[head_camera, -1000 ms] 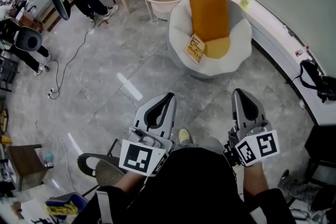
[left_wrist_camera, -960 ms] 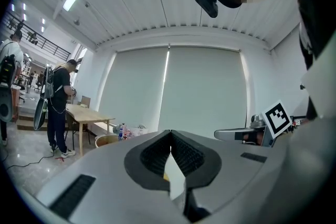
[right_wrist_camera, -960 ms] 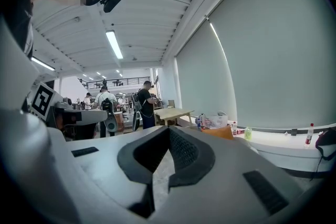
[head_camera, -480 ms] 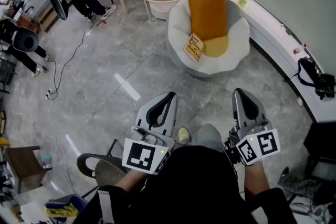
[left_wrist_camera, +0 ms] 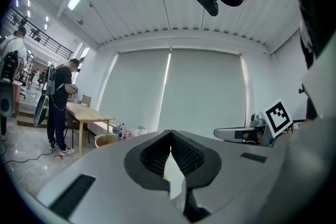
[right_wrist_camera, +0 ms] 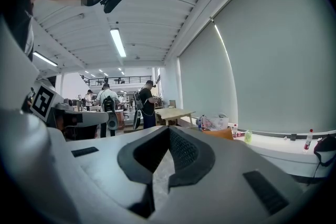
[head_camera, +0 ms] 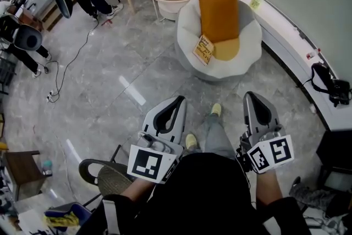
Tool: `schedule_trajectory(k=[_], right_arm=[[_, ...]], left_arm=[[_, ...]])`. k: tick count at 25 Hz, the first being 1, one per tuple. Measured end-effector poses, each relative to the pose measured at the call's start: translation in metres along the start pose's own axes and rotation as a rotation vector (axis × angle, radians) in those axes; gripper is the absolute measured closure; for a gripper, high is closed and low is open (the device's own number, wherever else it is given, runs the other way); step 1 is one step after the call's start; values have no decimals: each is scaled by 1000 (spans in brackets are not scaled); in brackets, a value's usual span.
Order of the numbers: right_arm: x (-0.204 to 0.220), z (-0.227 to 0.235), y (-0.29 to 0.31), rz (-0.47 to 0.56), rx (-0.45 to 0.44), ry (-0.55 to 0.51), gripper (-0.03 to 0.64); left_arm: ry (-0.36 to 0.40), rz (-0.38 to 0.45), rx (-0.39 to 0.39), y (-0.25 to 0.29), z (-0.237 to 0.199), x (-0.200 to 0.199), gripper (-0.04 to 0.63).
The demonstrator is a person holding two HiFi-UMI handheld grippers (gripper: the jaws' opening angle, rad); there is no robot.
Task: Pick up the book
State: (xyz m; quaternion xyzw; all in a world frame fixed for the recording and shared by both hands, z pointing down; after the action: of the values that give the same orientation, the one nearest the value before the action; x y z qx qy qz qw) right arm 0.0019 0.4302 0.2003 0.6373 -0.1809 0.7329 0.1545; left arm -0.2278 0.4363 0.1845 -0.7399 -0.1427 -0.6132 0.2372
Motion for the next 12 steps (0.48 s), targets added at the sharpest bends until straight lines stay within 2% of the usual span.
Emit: schedule_trajectory(k=[12], right_arm=[[-2,22,-7,32,31,16,606]], left_arm=[[18,1,19,8,9,-2,583]])
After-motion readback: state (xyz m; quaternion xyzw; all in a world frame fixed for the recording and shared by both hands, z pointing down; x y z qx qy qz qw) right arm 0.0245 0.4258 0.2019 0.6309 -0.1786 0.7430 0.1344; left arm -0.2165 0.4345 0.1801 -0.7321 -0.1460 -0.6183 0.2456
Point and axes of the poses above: the fingertips, and each gripper's own axes: y forward along the fingers, z to its right, x out of its underside, the point moved 6 cm from there along -y, backward along the fingers, and after that the axes turned 13 degrees about z, right-handed, at the moved point
